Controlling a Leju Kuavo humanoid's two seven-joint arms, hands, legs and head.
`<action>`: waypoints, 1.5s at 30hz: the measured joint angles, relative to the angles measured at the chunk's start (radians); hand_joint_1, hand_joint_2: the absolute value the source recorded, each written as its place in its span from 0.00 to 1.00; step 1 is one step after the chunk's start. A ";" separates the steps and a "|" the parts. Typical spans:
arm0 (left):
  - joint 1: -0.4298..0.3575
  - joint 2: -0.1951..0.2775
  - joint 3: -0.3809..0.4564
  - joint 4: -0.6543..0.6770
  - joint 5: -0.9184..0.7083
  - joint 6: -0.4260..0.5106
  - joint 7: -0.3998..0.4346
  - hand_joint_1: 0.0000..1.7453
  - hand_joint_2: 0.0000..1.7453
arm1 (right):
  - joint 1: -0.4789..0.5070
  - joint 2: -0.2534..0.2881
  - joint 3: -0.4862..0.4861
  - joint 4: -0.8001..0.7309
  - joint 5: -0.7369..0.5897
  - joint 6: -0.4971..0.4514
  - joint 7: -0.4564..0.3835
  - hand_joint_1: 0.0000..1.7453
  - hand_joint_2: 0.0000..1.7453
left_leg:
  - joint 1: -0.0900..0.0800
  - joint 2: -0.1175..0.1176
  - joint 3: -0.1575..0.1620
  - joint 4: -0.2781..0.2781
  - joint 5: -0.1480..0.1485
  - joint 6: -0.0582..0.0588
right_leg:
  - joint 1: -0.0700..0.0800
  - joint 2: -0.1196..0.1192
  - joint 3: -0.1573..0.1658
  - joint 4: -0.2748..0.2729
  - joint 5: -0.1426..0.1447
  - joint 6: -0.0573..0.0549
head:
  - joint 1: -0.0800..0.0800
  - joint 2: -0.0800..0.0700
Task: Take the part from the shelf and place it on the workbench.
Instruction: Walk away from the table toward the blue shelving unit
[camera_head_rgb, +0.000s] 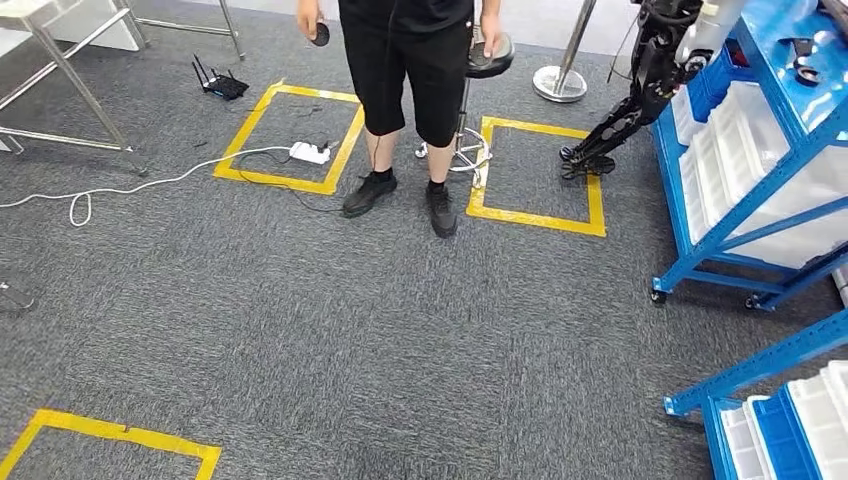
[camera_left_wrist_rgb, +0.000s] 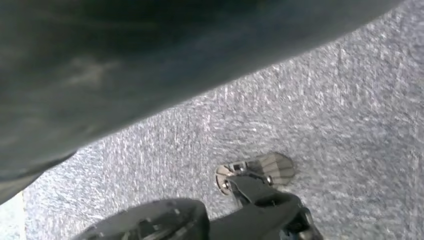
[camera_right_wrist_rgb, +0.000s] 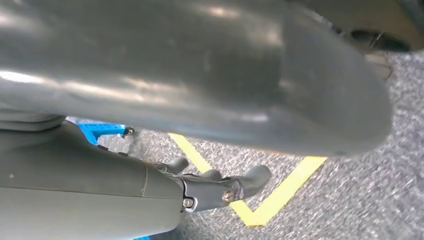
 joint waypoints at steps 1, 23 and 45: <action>-0.001 0.000 0.000 0.000 0.000 0.000 0.000 0.00 0.00 | 0.001 0.000 0.000 0.000 0.000 0.000 0.000 0.00 0.00 | 0.001 0.006 0.006 -0.003 -0.001 -0.006 | -0.001 0.012 0.005 -0.005 0.004 -0.008 | 0.000 0.000; -0.001 0.004 0.002 0.000 0.010 -0.013 -0.007 0.00 0.00 | 0.005 0.004 0.000 0.000 0.003 -0.002 -0.007 0.00 0.00 | 0.014 -0.078 -0.024 0.006 0.023 0.018 | -0.026 0.071 -0.150 0.284 -0.100 0.012 | 0.004 0.000; 0.003 0.002 0.002 0.000 0.004 -0.012 0.002 0.00 0.00 | 0.001 0.004 0.001 0.001 0.018 0.002 -0.003 0.00 0.00 | 0.025 -0.186 -0.033 0.019 0.023 -0.029 | -0.022 0.180 0.008 0.007 0.015 -0.010 | -0.007 0.000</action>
